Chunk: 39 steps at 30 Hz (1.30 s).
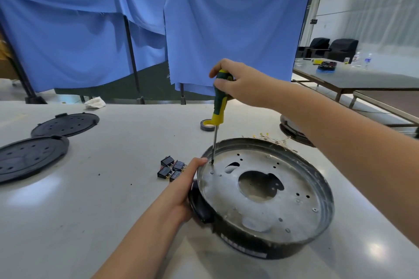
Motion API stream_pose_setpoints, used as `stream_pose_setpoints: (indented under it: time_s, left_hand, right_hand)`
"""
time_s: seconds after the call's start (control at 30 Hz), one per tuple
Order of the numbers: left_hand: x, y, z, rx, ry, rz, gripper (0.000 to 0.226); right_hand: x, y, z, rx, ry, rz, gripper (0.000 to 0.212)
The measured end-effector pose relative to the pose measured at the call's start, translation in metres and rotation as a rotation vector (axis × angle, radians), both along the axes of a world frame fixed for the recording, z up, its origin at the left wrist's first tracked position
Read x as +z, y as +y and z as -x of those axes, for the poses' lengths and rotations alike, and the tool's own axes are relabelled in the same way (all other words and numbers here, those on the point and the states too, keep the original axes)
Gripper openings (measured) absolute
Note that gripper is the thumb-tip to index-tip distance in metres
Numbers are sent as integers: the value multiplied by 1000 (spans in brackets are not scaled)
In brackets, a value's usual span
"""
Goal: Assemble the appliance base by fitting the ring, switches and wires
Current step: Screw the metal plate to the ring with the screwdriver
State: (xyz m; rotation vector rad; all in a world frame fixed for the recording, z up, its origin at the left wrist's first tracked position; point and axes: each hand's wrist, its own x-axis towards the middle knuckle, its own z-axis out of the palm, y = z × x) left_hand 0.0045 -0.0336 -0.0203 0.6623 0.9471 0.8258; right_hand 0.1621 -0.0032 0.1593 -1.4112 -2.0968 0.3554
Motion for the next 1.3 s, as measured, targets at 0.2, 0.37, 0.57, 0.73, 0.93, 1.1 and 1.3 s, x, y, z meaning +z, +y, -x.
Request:
stream_pose_setpoints:
  time_s: [0.2,0.37,0.57,0.73,0.93,1.1,1.3]
  left_hand:
    - [-2,1,-2,13,-29,-34,30]
    - [-3,1,-4,22,-38,-59,30]
    - [-2,0,-5,34,-42,-48,30]
    - [-1,-2,-4,42,-26,-27,40]
    - [0,-1,-4,43,-37,-8,47]
    - [-3,1,-5,41,-30,-28,31]
    - [-3,0,-5,45,-38,-52,31]
  right_hand:
    - [-9,4,-3,-12,-62,-159,24]
    - [-14,8,10,-339,-477,-539,46]
    - [-9,3,23,-571,-641,-562,56]
    - [0,4,16,-239,-299,-114,16]
    - [-2,3,6,41,100,-3,15]
    - [-1,6,9,-93,-31,-199,28]
    - [-6,6,11,-501,-303,-424,45]
